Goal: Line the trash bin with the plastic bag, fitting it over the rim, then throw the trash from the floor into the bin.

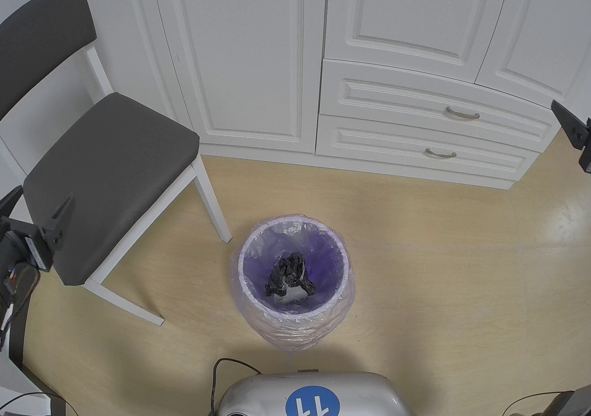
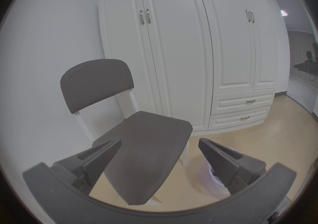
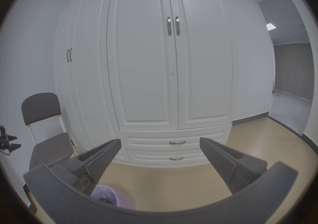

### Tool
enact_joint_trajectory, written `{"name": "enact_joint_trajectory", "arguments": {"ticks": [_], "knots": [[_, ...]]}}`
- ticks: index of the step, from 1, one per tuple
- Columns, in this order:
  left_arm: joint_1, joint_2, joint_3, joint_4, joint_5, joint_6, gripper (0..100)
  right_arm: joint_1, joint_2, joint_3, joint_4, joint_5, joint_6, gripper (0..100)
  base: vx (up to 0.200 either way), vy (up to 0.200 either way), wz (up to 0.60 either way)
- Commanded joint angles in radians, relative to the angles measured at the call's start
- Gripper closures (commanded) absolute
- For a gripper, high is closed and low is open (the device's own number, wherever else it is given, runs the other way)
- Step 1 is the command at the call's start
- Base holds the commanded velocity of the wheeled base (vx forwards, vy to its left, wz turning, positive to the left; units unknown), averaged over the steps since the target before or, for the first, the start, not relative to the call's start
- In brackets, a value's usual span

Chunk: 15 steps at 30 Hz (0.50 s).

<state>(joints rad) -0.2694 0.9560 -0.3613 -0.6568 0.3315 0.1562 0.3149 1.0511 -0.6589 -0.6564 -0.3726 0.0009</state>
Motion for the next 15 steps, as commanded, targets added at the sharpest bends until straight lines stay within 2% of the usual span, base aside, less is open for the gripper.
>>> {"name": "enact_joint_trajectory", "arguments": {"ticks": [1,4,6,9,14,15], "knots": [[0.081,-0.335,-0.199,0.293,-0.003,-0.029,0,-0.079,-0.295,0.09,0.118,0.012,-0.002,0,0.0,0.0,0.0],[0.084,-0.341,-0.2,0.293,-0.003,-0.033,0,-0.08,-0.315,0.096,0.132,0.012,0.001,0,0.0,0.0,0.0],[0.148,-0.379,-0.205,0.296,0.0,-0.04,0,-0.135,-0.445,0.136,0.204,0.012,0.016,0,0.0,0.0,0.0],[0.177,-0.404,-0.217,0.319,0.001,-0.041,0,-0.189,-0.542,0.157,0.254,0.012,0.021,0,0.0,0.0,0.0],[0.19,-0.471,-0.263,0.436,0.001,-0.041,0,-0.229,-0.671,0.163,0.339,0.012,0.024,0,0.0,0.0,0.0],[0.19,-0.508,-0.289,0.511,0.003,-0.043,0,-0.249,-0.724,0.162,0.385,0.012,0.022,0,0.0,0.0,0.0]]}}
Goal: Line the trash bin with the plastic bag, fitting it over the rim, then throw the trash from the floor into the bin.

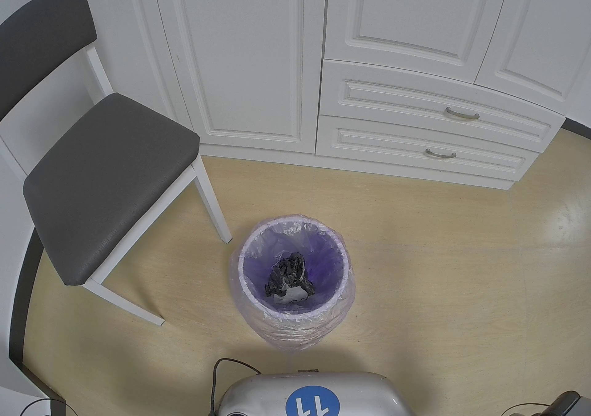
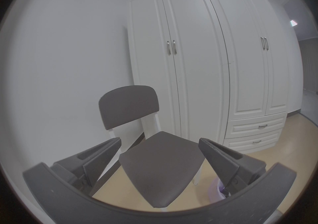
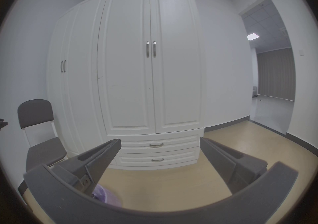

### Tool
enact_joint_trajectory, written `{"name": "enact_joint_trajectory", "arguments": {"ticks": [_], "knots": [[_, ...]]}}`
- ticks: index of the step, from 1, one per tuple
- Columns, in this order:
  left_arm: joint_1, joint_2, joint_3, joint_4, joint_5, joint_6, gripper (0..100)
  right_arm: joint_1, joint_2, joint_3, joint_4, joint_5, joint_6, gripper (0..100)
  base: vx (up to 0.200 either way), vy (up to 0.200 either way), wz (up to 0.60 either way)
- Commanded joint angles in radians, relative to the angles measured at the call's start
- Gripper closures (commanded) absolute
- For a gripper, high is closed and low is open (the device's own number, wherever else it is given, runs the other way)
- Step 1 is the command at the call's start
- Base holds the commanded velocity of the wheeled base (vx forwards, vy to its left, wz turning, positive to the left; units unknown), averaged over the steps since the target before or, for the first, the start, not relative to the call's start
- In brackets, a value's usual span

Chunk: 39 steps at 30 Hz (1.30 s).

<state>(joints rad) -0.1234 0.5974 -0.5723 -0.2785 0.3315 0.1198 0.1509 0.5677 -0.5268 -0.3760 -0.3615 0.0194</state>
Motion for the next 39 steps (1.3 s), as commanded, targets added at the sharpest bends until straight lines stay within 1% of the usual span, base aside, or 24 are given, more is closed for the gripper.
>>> {"name": "enact_joint_trajectory", "arguments": {"ticks": [1,4,5,6,9,10,12,13,15,19,23,27,30,34,37,39], "knots": [[0.044,-0.174,-0.092,0.177,0.003,-0.006,0,-0.088,-0.275,0.028,0.132,0.001,0.004,0,0.0,0.0,0.0],[0.044,-0.235,-0.133,0.294,0.003,-0.008,0,-0.082,-0.362,0.024,0.212,-0.001,0.004,0,0.0,0.0,0.0],[0.044,-0.235,-0.133,0.294,0.003,-0.008,0,-0.082,-0.362,0.024,0.212,-0.001,0.004,0,0.0,0.0,0.0],[0.044,-0.263,-0.158,0.352,0.003,-0.008,0,-0.083,-0.41,0.021,0.266,-0.001,0.005,0,0.0,0.0,0.0],[0.045,-0.308,-0.199,0.438,0.003,-0.008,0,-0.097,-0.489,0.016,0.353,-0.001,0.004,0,0.0,0.0,0.0],[0.048,-0.331,-0.21,0.473,0.003,-0.008,0,-0.12,-0.508,0.013,0.374,0.001,0.005,0,0.0,0.0,0.0],[0.053,-0.367,-0.219,0.519,0.003,-0.006,0,-0.137,-0.526,0.016,0.39,0.003,0.005,0,0.0,0.0,0.0],[0.061,-0.401,-0.227,0.567,0.003,-0.006,0,-0.14,-0.549,0.022,0.399,0.009,0.005,0,0.0,0.0,0.0],[0.07,-0.449,-0.239,0.642,0.001,-0.006,0,-0.148,-0.568,0.027,0.414,0.05,0.008,0,0.0,0.0,0.0],[0.071,-0.512,-0.25,0.734,0.001,-0.008,0,-0.148,-0.568,0.016,0.414,0.067,0.013,0,0.0,0.0,0.0],[0.097,-0.541,-0.245,0.777,0.001,-0.02,0,-0.148,-0.568,0.022,0.408,0.072,0.017,0,0.0,0.0,0.0],[0.114,-0.582,-0.231,0.828,0.0,-0.02,0,-0.149,-0.568,0.024,0.407,0.073,0.054,0,0.0,0.0,0.0],[0.117,-0.594,-0.208,0.834,-0.003,-0.026,0,-0.151,-0.568,0.031,0.407,0.078,0.063,0,0.0,0.0,0.0],[0.117,-0.594,-0.189,0.823,-0.009,-0.086,0,-0.151,-0.568,0.034,0.402,0.111,0.063,0,0.0,0.0,0.0],[0.117,-0.594,-0.178,0.822,-0.02,-0.106,0,-0.151,-0.568,0.037,0.382,0.128,0.059,0,0.0,0.0,0.0],[0.117,-0.594,-0.147,0.8,-0.045,-0.146,0,-0.151,-0.568,0.068,0.324,0.136,0.054,0,0.0,0.0,0.0]]}}
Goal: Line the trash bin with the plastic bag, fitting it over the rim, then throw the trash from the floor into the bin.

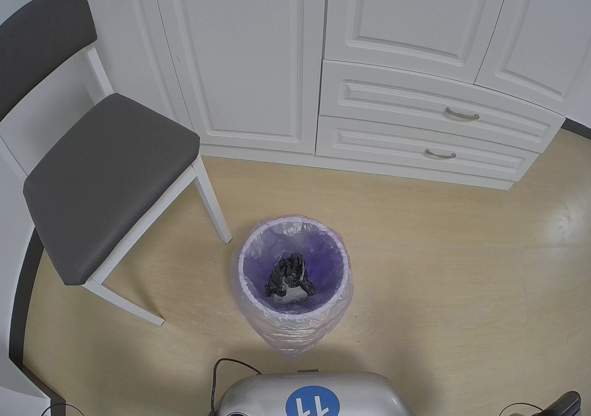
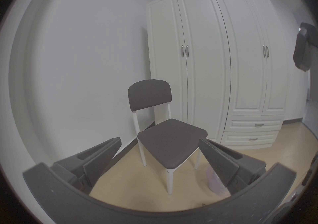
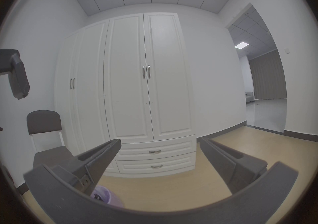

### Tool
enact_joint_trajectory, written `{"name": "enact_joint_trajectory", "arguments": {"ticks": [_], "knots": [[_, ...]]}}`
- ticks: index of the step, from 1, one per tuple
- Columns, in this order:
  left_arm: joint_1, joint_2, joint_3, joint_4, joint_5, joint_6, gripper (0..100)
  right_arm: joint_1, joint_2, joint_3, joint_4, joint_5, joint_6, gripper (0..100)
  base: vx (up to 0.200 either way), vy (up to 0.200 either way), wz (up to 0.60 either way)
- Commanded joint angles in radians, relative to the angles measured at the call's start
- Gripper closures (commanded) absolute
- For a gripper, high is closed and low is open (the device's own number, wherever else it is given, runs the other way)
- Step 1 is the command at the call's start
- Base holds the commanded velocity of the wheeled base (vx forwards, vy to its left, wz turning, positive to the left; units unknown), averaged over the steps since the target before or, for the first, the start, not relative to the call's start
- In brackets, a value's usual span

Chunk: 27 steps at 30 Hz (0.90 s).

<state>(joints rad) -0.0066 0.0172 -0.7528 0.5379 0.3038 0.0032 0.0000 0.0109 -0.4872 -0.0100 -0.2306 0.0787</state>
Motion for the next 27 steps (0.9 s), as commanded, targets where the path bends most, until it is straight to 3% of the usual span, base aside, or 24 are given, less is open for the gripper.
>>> {"name": "enact_joint_trajectory", "arguments": {"ticks": [1,9,10,13,15,18,22,24,27], "knots": [[0.0,-0.016,0.05,-0.032,-0.023,-0.04,0,0.0,-0.011,0.044,-0.073,0.005,-0.007,0,0.0,0.0,0.0],[0.002,-0.016,0.225,-0.245,-0.08,-0.051,0,0.0,-0.011,0.237,-0.412,0.03,-0.066,0,0.0,0.0,0.0],[0.002,-0.016,0.302,-0.32,-0.101,-0.051,0,0.0,-0.011,0.294,-0.504,0.045,-0.094,0,0.0,0.0,0.0],[0.002,-0.016,0.412,-0.411,-0.104,-0.046,0,0.0,-0.011,0.368,-0.593,0.071,-0.122,0,0.0,0.0,0.0],[0.002,-0.016,0.596,-0.575,-0.107,-0.031,0,0.0,-0.011,0.483,-0.696,0.103,-0.143,0,0.0,0.0,0.0],[0.002,-0.014,0.737,-0.734,-0.107,-0.017,0,0.0,-0.011,0.487,-0.705,0.097,-0.131,0,0.0,0.0,0.0],[0.002,-0.014,0.753,-0.699,-0.103,-0.034,0,0.0,-0.011,0.487,-0.705,0.085,-0.131,0,0.0,0.0,0.0],[0.002,-0.014,0.751,-0.596,-0.097,-0.037,0,0.0,-0.011,0.487,-0.694,0.067,-0.129,0,0.0,0.0,0.0],[0.002,-0.014,0.751,-0.602,-0.097,-0.04,0,0.0,-0.011,0.487,-0.685,0.067,-0.129,0,0.0,0.0,0.0]]}}
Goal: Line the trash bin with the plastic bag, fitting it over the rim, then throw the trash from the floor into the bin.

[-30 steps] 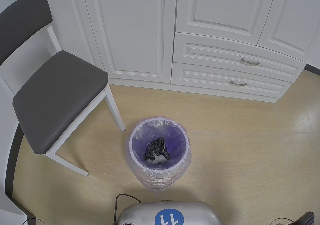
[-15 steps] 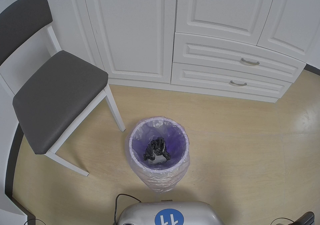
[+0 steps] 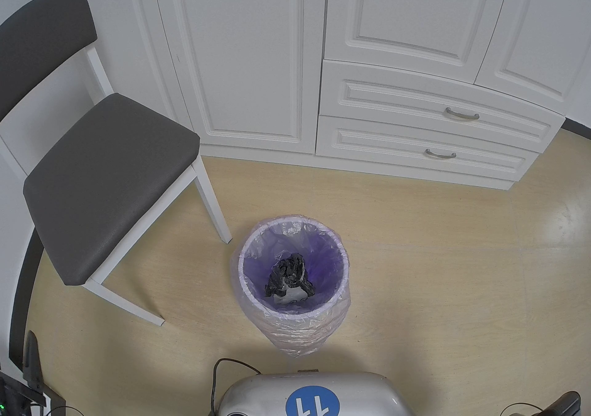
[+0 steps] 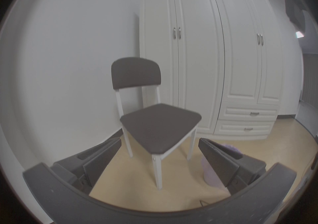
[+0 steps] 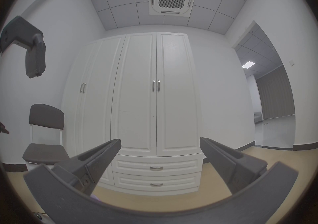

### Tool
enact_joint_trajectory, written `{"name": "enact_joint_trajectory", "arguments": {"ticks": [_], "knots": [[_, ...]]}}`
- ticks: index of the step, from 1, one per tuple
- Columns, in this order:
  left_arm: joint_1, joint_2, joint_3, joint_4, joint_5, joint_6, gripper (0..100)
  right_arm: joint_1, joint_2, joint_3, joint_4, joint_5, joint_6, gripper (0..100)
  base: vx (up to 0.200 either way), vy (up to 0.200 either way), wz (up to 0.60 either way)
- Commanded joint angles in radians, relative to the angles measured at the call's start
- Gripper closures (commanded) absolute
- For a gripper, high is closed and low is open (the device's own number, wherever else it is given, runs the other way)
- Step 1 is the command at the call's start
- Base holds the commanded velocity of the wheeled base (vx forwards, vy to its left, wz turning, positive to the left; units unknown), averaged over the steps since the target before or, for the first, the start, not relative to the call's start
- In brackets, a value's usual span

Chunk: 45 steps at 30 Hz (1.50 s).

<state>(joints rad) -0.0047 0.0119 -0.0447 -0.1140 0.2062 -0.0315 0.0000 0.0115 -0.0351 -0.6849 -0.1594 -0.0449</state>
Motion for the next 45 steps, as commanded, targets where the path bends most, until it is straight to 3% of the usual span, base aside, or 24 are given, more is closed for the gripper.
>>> {"name": "enact_joint_trajectory", "arguments": {"ticks": [1,15,23,37,45], "knots": [[0.0,-0.009,0.043,0.05,0.001,-0.005,0,0.0,-0.011,0.035,-0.01,-0.005,-0.006,0,0.0,0.0,0.0],[0.0,-0.007,0.045,0.065,-0.016,-0.011,0,0.0,-0.011,0.035,0.176,0.006,-0.003,0,0.0,0.0,0.0],[0.0,-0.009,0.045,0.066,-0.016,-0.08,0,0.0,-0.011,0.035,0.377,0.006,-0.001,0,0.0,0.0,0.0],[0.0,-0.01,0.045,0.065,-0.024,-0.053,0,0.0,-0.011,0.035,0.614,0.032,-0.001,0,0.0,0.0,0.0],[0.0,-0.01,0.045,0.074,-0.137,-0.025,0,0.0,-0.011,0.035,0.627,0.147,0.002,0,0.0,0.0,0.0]]}}
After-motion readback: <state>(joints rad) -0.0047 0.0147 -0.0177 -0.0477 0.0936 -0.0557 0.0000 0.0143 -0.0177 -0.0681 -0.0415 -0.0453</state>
